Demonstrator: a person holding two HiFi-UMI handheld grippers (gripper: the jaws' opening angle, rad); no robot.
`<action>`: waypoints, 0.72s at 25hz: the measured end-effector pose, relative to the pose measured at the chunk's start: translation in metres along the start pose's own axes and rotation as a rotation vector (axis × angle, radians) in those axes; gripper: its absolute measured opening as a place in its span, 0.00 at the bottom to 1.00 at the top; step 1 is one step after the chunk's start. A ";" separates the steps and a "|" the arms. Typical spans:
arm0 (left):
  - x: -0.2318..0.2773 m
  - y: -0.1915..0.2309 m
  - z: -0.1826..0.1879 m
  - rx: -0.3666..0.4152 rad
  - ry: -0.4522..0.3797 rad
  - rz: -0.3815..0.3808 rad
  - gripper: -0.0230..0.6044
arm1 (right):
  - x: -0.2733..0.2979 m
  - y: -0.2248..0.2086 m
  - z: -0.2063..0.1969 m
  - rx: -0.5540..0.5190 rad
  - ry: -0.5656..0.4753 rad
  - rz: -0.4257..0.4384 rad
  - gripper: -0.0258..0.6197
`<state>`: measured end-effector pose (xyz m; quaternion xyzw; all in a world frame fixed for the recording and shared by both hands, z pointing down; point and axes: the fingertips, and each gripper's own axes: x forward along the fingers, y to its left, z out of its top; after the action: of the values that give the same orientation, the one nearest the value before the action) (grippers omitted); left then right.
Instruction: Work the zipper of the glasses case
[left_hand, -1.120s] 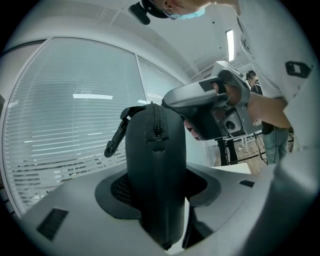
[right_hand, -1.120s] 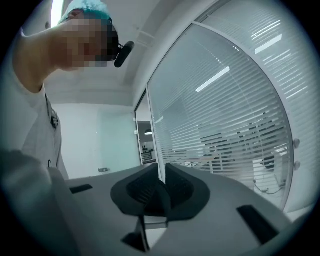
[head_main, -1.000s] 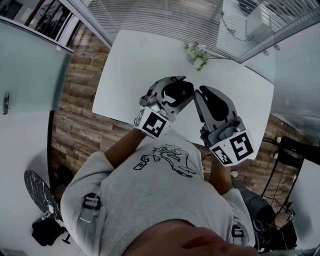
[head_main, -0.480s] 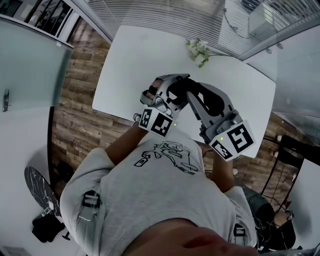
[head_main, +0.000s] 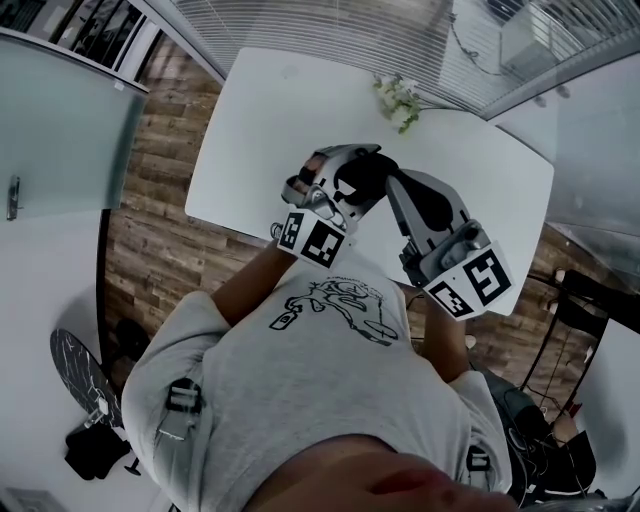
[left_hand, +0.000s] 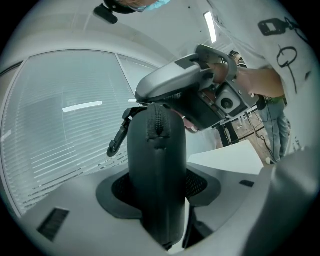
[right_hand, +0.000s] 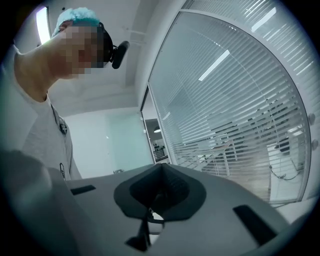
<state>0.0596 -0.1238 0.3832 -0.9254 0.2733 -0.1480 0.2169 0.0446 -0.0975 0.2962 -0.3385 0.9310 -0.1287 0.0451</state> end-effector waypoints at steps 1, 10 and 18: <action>-0.001 0.000 0.001 -0.013 -0.008 -0.001 0.40 | -0.001 0.000 0.001 0.007 -0.010 -0.007 0.04; -0.010 0.011 -0.002 -0.050 -0.028 0.010 0.40 | -0.003 -0.009 0.005 0.039 -0.044 -0.038 0.05; 0.001 0.016 0.004 -0.021 -0.037 0.032 0.40 | 0.005 -0.008 -0.004 0.075 -0.036 0.023 0.25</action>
<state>0.0551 -0.1353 0.3724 -0.9257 0.2855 -0.1246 0.2147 0.0453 -0.1063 0.3022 -0.3279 0.9285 -0.1568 0.0759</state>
